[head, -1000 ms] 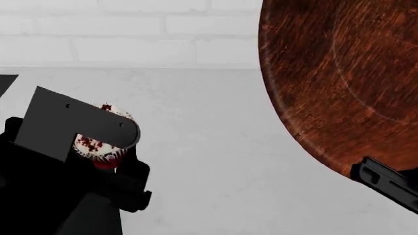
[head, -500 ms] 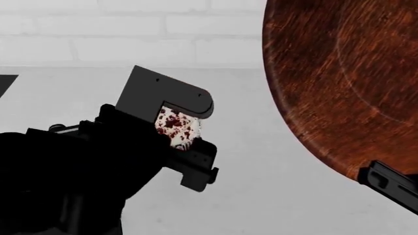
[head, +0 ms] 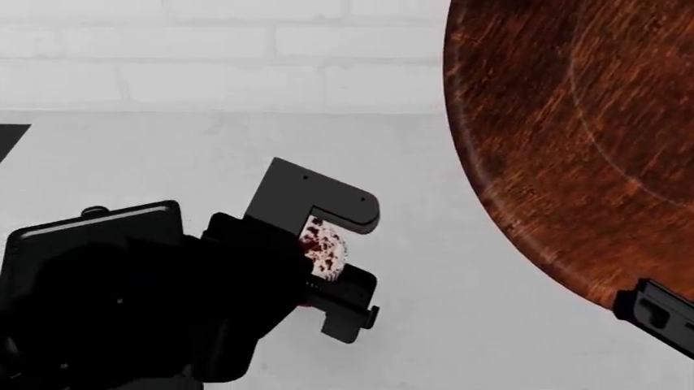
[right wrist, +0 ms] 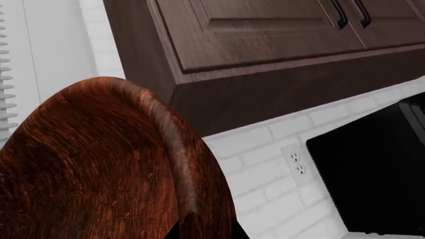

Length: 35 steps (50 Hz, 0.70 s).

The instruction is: Move the fresh-baked cupcake off the tray onto the counter, and place the bowl used for mixing into the sink.

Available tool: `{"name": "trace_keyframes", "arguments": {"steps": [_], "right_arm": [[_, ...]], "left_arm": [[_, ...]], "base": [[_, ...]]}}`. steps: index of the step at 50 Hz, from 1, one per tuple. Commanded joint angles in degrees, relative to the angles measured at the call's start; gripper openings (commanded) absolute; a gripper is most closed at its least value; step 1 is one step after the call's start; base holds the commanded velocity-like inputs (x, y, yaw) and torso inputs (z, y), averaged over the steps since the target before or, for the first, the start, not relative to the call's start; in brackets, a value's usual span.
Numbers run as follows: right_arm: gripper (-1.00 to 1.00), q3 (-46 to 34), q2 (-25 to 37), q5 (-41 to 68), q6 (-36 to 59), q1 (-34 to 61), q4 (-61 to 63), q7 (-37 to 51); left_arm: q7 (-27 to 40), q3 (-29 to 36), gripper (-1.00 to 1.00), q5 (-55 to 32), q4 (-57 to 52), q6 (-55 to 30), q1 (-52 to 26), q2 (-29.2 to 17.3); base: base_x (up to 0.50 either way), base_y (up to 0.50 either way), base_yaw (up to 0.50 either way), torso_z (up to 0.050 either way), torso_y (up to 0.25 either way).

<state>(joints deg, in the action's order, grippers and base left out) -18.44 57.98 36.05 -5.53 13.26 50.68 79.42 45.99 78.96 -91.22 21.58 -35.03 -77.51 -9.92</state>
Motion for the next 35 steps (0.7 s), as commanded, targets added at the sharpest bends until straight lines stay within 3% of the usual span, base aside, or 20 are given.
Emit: {"name": "trace_keyframes", "arguments": {"steps": [1, 8, 9, 15, 20, 27, 32, 35], "right_arm": [[-1.00, 1.3, 0.1, -0.8, 0.4, -0.4, 0.9, -0.1], [-1.00, 2.2, 0.4, -0.4, -0.5, -1.5, 0.8, -0.2], [-1.00, 2.4, 0.5, -0.4, -0.5, -1.6, 0.8, -0.1], [-1.00, 1.6, -0.4, -0.3, 0.5, -0.4, 0.3, -0.8], [-1.00, 0.8, -1.0, -0.5, 1.9, 0.7, 0.6, -1.1], [-1.00, -0.3, -2.1, -0.6, 3.4, 2.2, 0.4, -1.8], [-1.00, -1.0, -2.7, -1.4, 4.0, 2.5, 0.7, -2.1], [-1.00, -1.6, -3.3, -1.2, 4.8, 3.5, 0.2, -2.7]], "left_arm": [[-5.1, 2.2, -1.00, -0.1, 8.4, 1.7, 3.1, 1.6], [-7.7, 2.9, -1.00, 0.8, 11.1, 2.3, 4.2, 2.6], [-7.8, 2.8, 1.00, 0.2, 10.7, 1.8, 4.2, 2.5], [-1.6, 0.6, 1.00, -0.6, -1.3, 2.4, 1.9, -2.5], [6.9, -5.1, 1.00, -4.1, -20.0, 3.4, -2.9, -10.1], [24.2, -14.9, 1.00, -18.4, -45.7, 3.0, -13.4, -19.4], [34.8, -20.7, 1.00, -29.3, -56.9, 5.2, -22.0, -22.8], [43.5, -23.7, 1.00, -39.2, -62.4, 8.2, -31.5, -24.7]], "base": [[0.00, 0.00, 0.00, 0.000, 0.000], [0.00, 0.00, 0.00, 0.000, 0.000], [0.00, 0.00, 0.00, 0.000, 0.000], [0.00, 0.00, 0.00, 0.000, 0.000], [0.00, 0.00, 0.00, 0.000, 0.000], [0.00, 0.00, 0.00, 0.000, 0.000], [0.00, 0.00, 0.00, 0.000, 0.000], [0.00, 0.00, 0.00, 0.000, 0.000]]}}
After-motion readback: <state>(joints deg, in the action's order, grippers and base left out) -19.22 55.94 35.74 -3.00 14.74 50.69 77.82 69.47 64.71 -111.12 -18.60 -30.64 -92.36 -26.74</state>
